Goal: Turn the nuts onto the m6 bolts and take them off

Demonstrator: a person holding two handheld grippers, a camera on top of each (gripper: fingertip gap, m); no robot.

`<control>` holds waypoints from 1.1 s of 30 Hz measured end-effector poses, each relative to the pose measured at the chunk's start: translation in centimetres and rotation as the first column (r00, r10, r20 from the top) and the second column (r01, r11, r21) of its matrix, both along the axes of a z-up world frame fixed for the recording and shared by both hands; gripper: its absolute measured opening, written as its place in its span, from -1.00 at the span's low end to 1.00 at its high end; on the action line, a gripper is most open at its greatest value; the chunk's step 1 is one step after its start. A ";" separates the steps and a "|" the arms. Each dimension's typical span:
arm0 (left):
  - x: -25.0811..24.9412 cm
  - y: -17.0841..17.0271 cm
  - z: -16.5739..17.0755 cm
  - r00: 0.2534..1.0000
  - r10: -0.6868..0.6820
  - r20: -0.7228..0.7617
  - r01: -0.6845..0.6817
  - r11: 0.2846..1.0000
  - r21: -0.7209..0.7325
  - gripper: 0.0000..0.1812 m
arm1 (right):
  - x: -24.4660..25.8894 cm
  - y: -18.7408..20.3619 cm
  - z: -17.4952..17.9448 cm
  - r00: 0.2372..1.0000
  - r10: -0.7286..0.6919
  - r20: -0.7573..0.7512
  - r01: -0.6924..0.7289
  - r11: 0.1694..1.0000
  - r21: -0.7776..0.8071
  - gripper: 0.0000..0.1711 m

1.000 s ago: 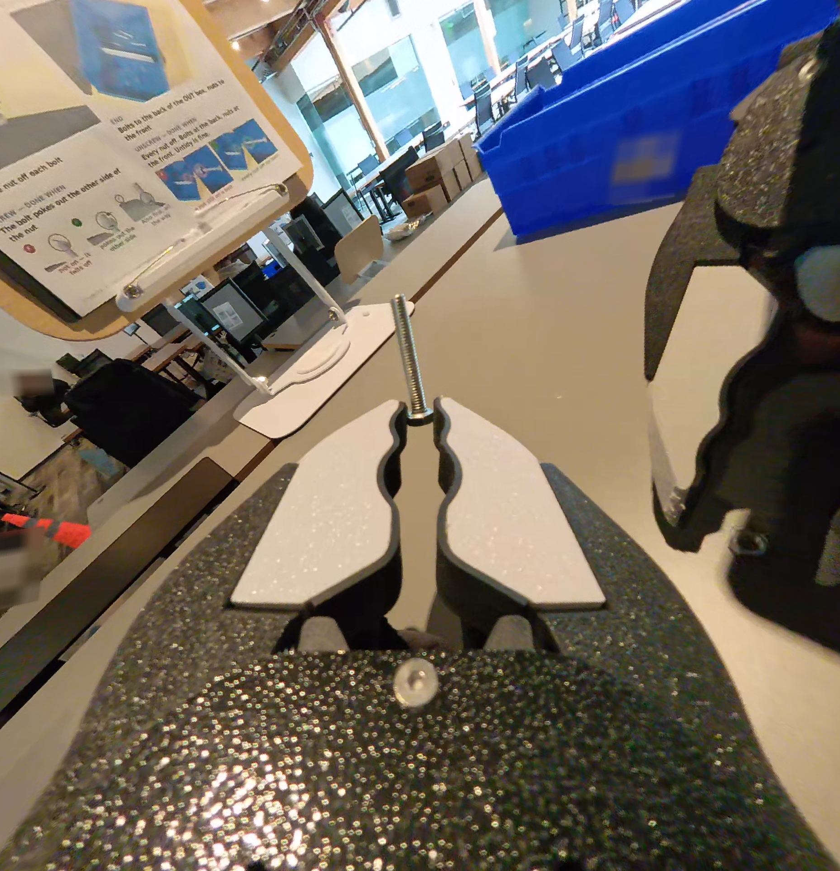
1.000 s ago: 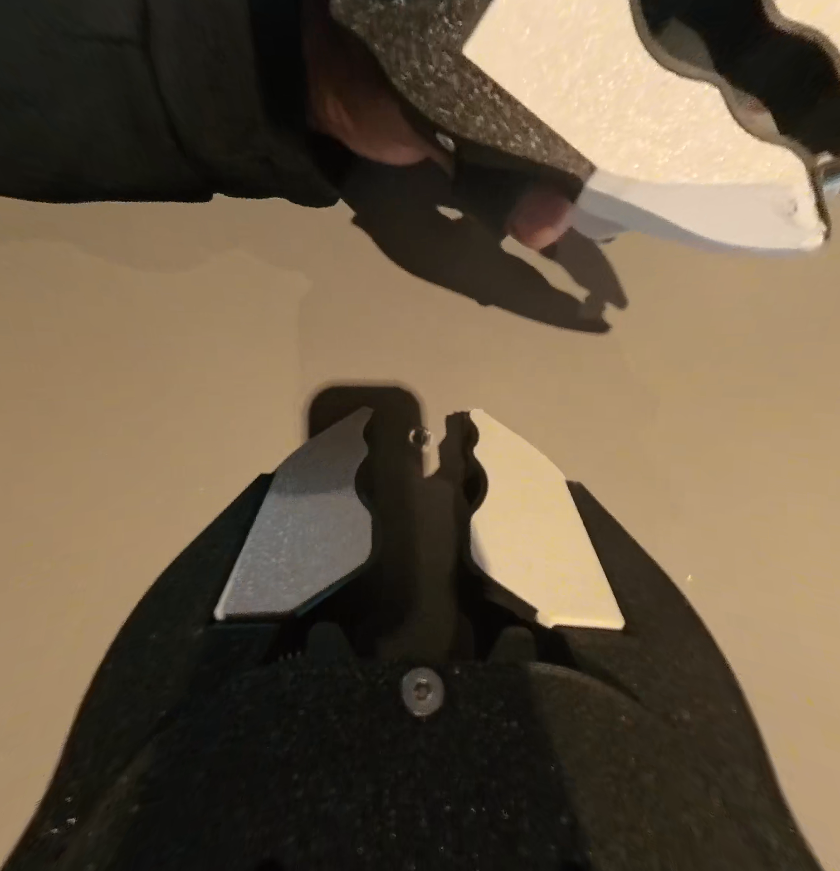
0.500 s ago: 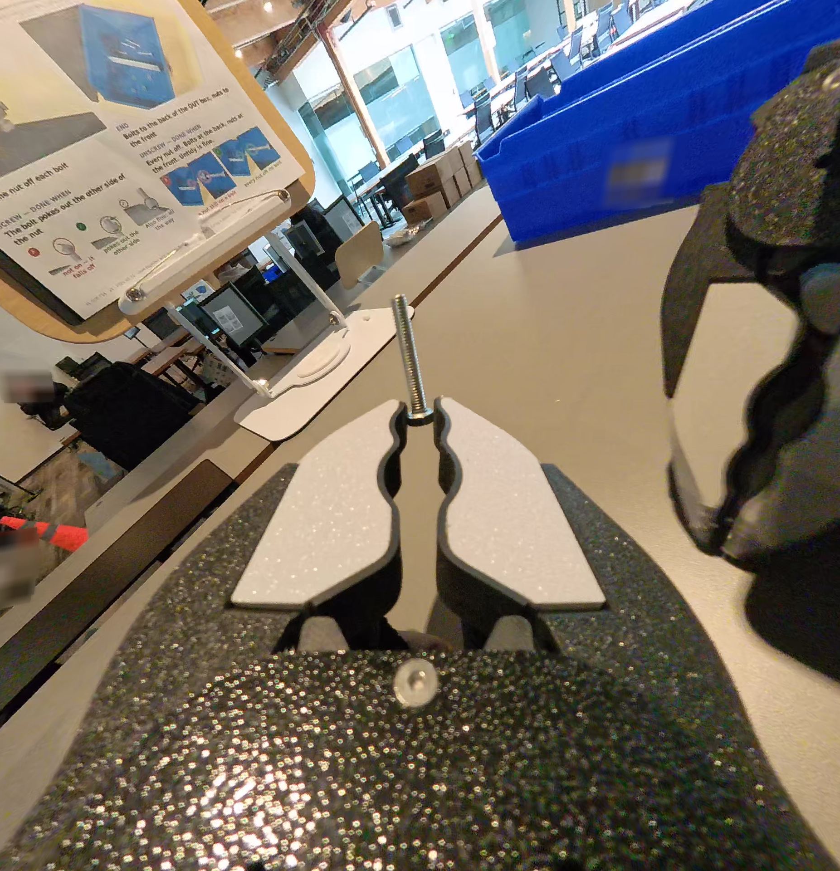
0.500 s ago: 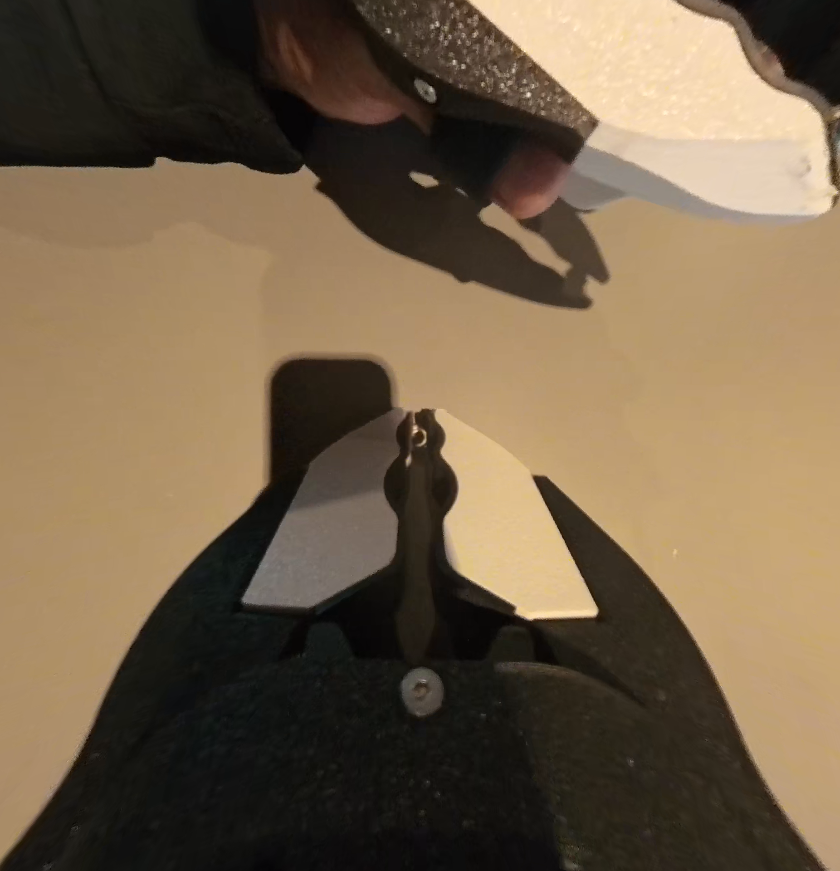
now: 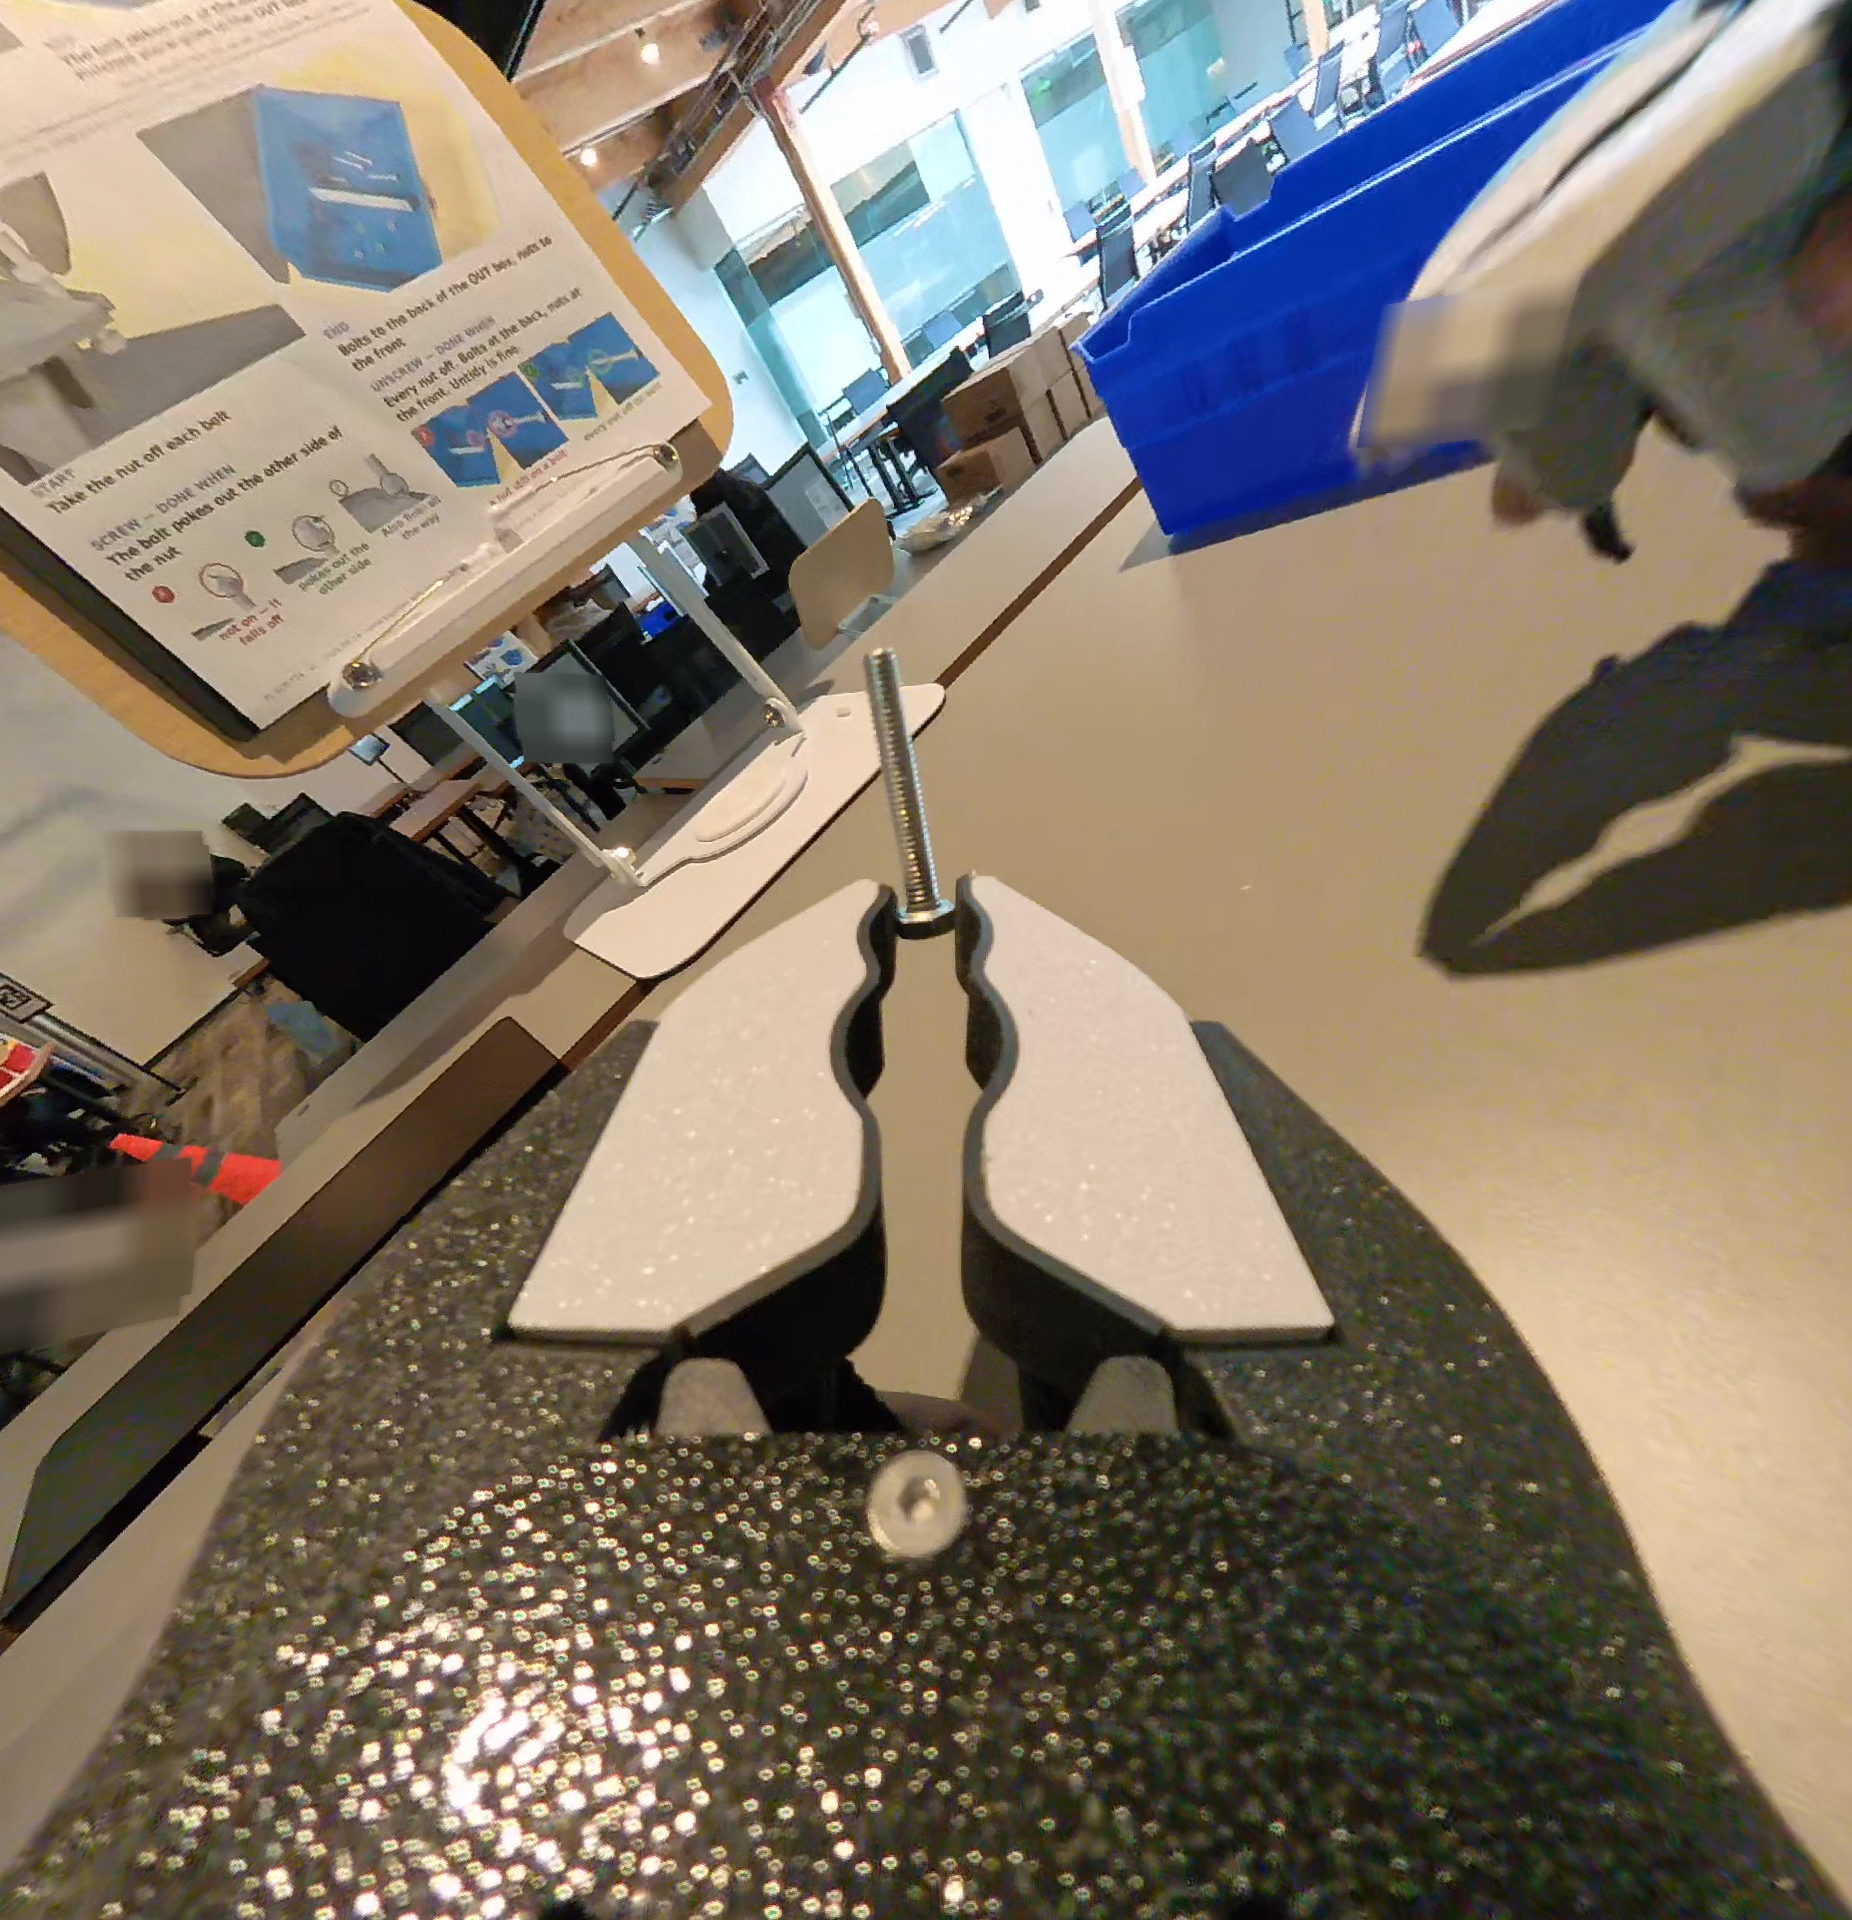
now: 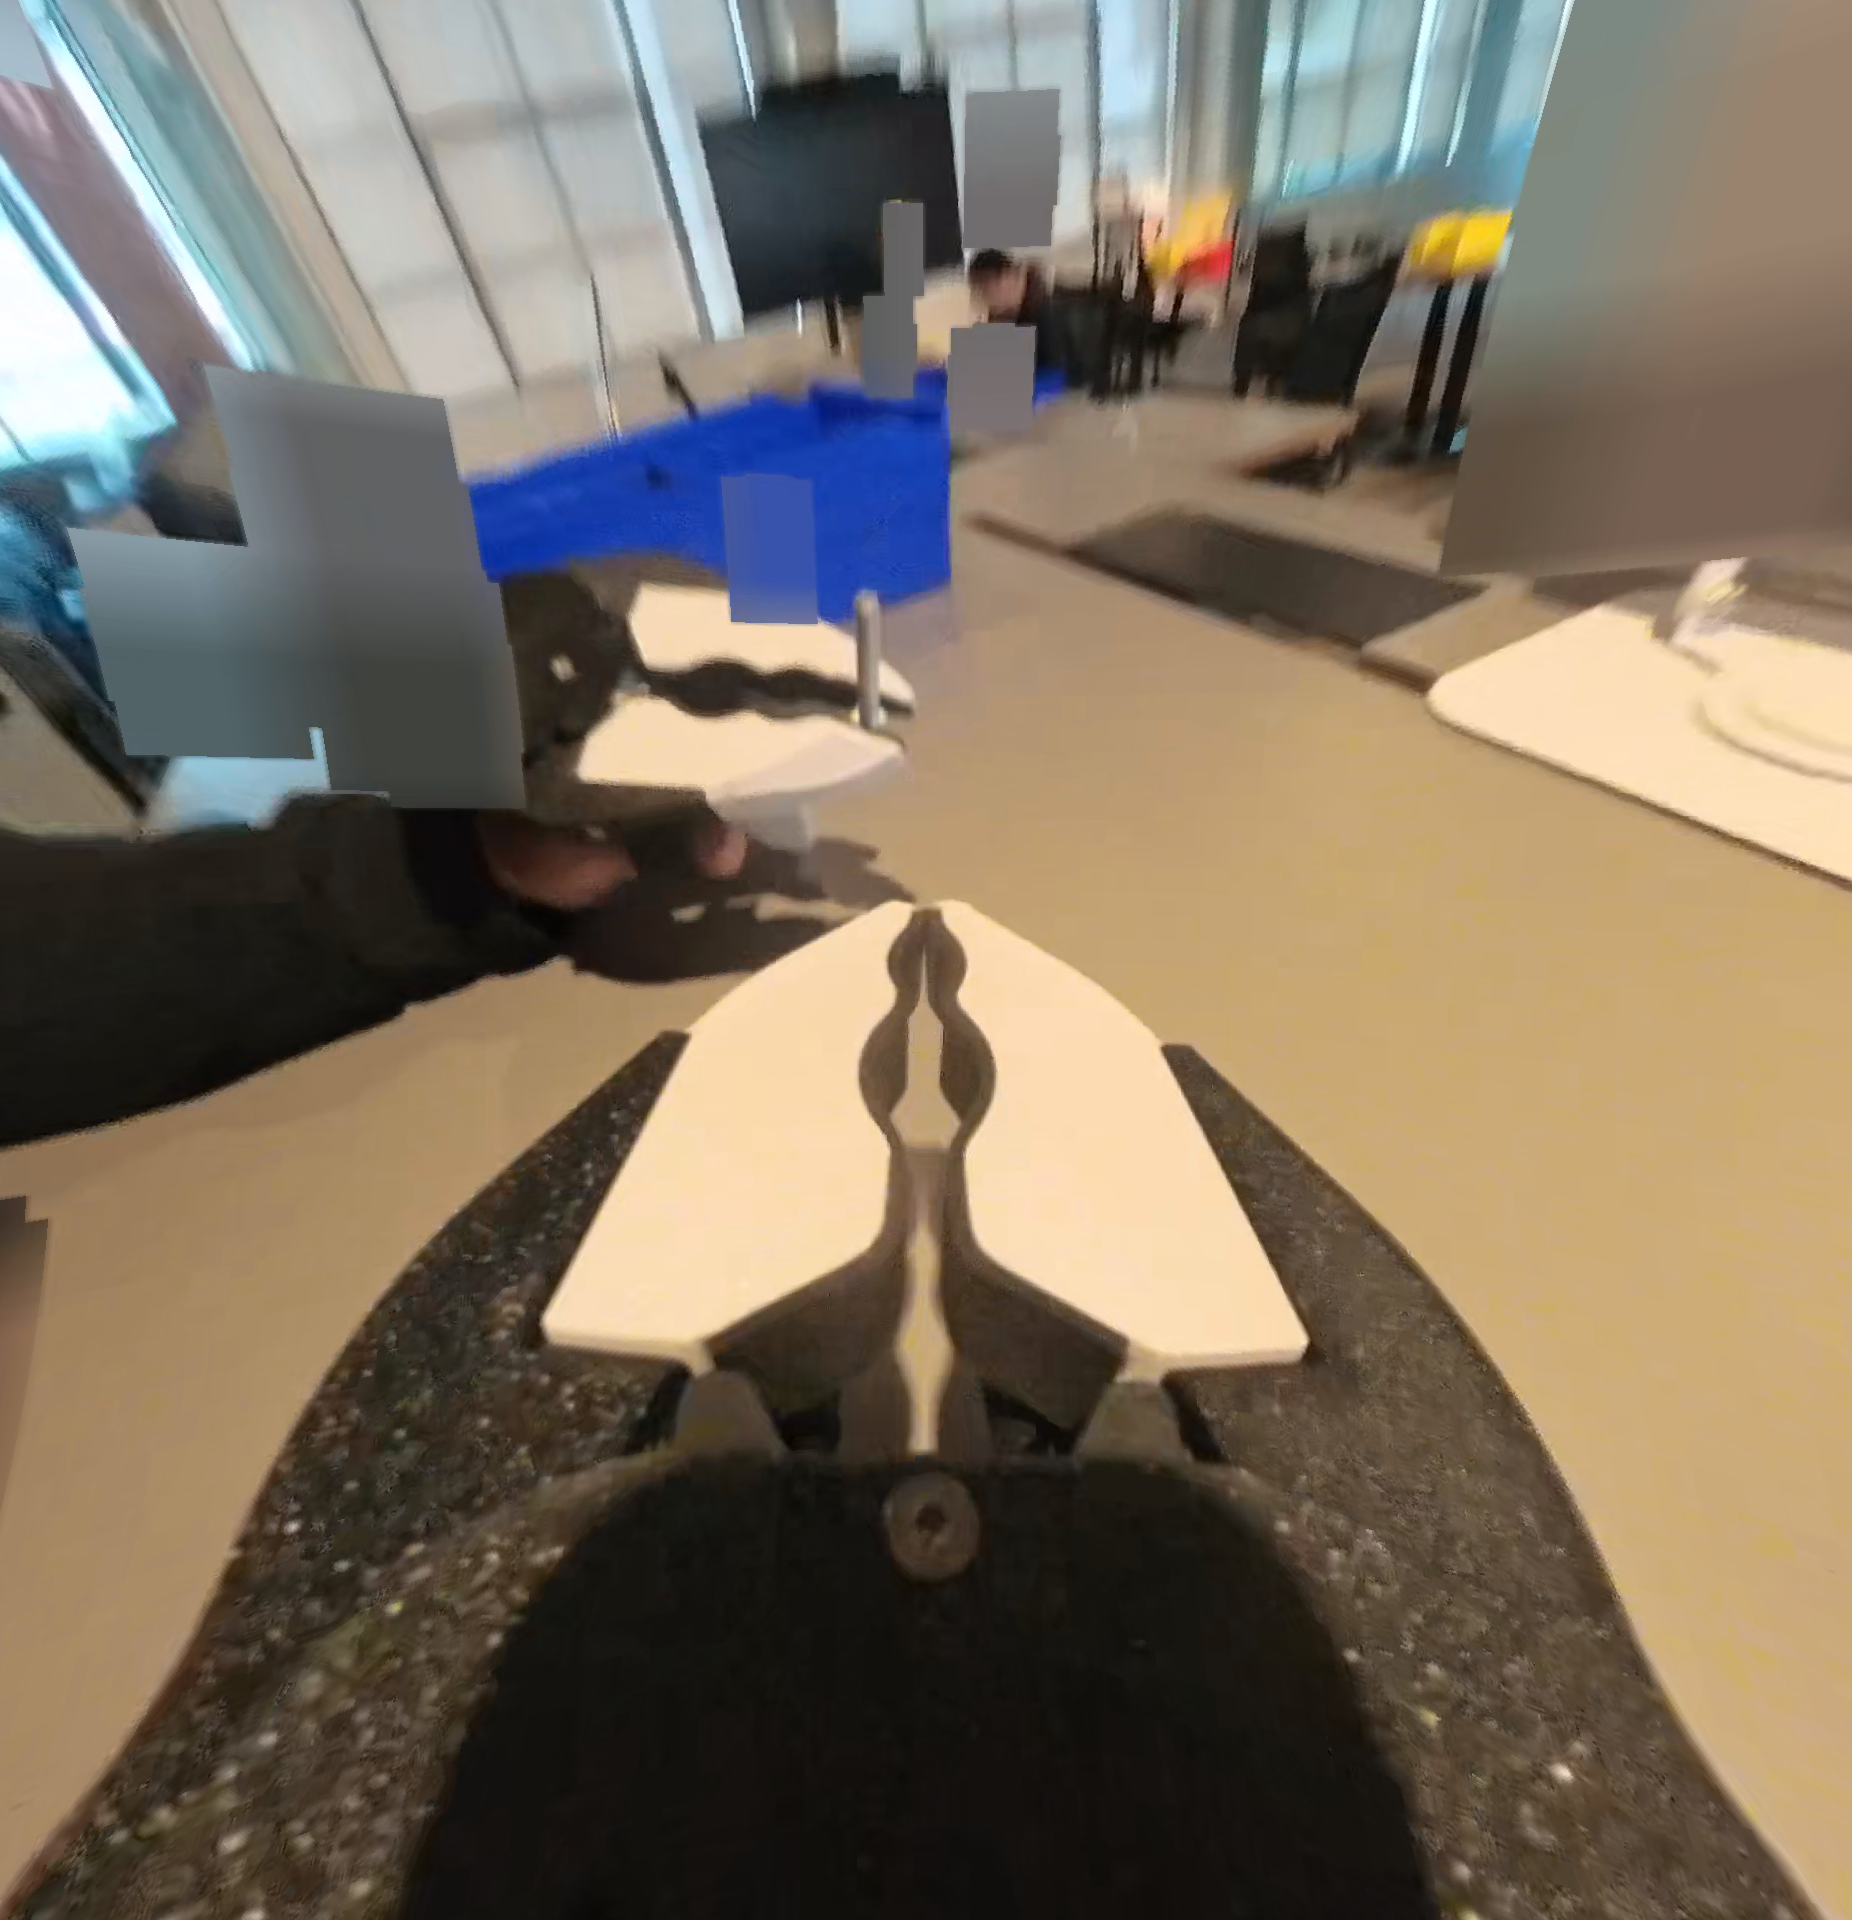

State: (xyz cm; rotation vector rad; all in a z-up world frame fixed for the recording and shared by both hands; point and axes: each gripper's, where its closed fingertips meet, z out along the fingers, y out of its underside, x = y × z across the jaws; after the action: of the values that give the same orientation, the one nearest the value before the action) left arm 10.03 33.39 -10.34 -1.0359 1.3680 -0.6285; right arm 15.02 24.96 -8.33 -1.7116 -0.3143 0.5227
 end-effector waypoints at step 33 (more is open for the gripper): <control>1.2 -0.7 -1.1 0.997 -0.030 -0.064 0.036 0.996 0.088 -0.89 | 5.9 -10.3 -10.3 0.895 0.226 0.384 -0.008 0.870 -0.493 -0.67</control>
State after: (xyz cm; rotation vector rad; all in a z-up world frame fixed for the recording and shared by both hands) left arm 11.21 32.72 -11.40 -0.9705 1.4575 -0.5585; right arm 20.91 14.67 -18.60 -2.3117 -0.6575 0.3152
